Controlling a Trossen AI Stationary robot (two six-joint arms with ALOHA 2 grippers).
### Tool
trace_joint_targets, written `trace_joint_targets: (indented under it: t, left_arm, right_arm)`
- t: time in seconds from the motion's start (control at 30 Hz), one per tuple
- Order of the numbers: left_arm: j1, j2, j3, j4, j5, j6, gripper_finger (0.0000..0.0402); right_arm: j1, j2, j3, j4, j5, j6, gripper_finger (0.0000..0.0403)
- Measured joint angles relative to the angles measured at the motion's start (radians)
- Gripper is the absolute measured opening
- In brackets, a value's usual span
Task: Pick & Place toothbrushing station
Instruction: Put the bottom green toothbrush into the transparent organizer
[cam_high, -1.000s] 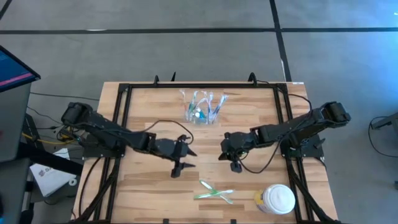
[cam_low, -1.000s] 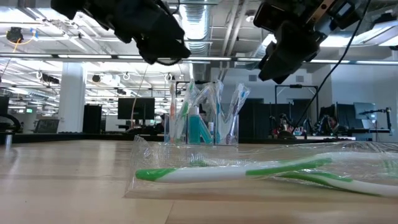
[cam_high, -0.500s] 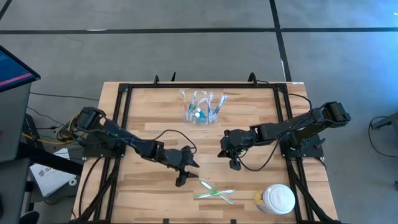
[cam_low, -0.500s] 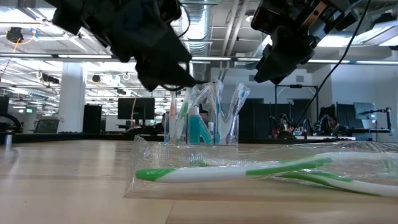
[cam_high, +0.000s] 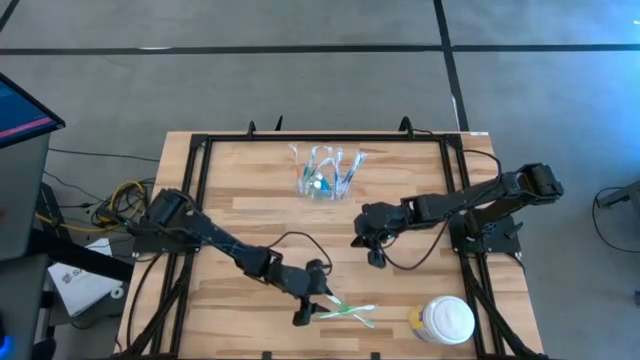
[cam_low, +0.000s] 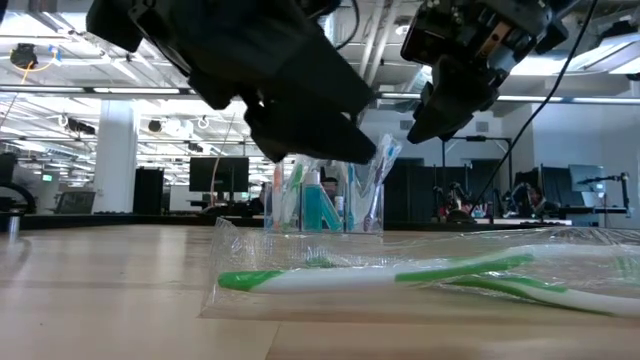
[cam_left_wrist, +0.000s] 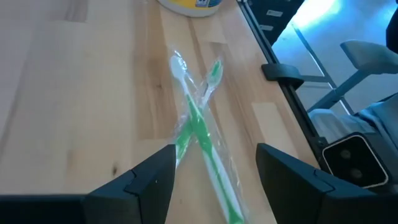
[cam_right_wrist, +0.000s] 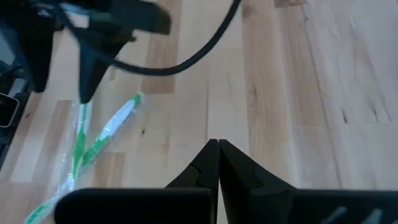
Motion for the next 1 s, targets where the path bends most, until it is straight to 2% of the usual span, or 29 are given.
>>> trace_joint_targets:
  t: [0.37,0.67,0.87,1.0]
  left_arm:
    - [-0.013,0.086,0.035,-0.009,0.004,-0.072,0.0218]
    - [-0.04,0.09,0.035,-0.016,0.013,-0.116,0.0218]
    - [-0.053,0.09,0.034,-0.067,0.055,-0.177,0.0218]
    - [-0.062,0.09,0.034,-0.089,0.038,-0.182,0.0218]
  right_arm:
    - [-0.02,0.0,0.0,-0.006,-0.004,-0.018,0.0001]
    - [-0.02,0.0,0.0,-0.003,-0.004,-0.032,0.0001]
    - [-0.02,0.0,0.0,-0.003,-0.004,-0.036,0.0001]
    - [-0.019,0.0,0.0,-0.003,-0.004,-0.036,0.0001]
